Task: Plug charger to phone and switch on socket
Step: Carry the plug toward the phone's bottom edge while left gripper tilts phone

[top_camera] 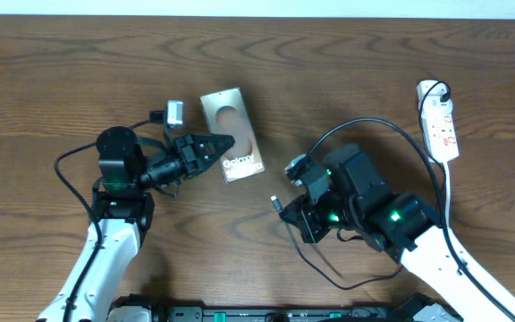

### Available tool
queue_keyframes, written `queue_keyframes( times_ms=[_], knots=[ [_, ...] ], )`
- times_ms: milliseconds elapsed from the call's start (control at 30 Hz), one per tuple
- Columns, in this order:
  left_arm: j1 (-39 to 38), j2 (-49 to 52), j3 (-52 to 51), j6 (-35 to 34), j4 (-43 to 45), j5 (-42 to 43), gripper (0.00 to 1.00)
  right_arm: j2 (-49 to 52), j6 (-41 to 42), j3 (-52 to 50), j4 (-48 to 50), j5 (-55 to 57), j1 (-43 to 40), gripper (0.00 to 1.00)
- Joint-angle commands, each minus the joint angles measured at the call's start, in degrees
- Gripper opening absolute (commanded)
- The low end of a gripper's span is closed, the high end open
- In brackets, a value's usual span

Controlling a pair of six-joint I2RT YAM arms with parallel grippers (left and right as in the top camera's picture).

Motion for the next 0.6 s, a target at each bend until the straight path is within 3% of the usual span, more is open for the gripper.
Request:
queue_keyframes(
  times_ms=[0,200,567],
  knots=[
    [-1.2,-0.5,1.8,-1.2,2.3,0.8,0.08,-0.2,1.5,0.5,1.7,-1.4,1.4,0.01],
    [-2.4,-0.5,1.8,-3.9,7.2,-0.7,0.08,0.0,6.8,0.5,5.6,-1.4,1.6,0.01],
    [-5.2,-0.5,1.8,-5.8,7.5,-7.1,0.08,0.0,9.0,0.5,10.2,-1.2,1.6,0.01]
  ],
)
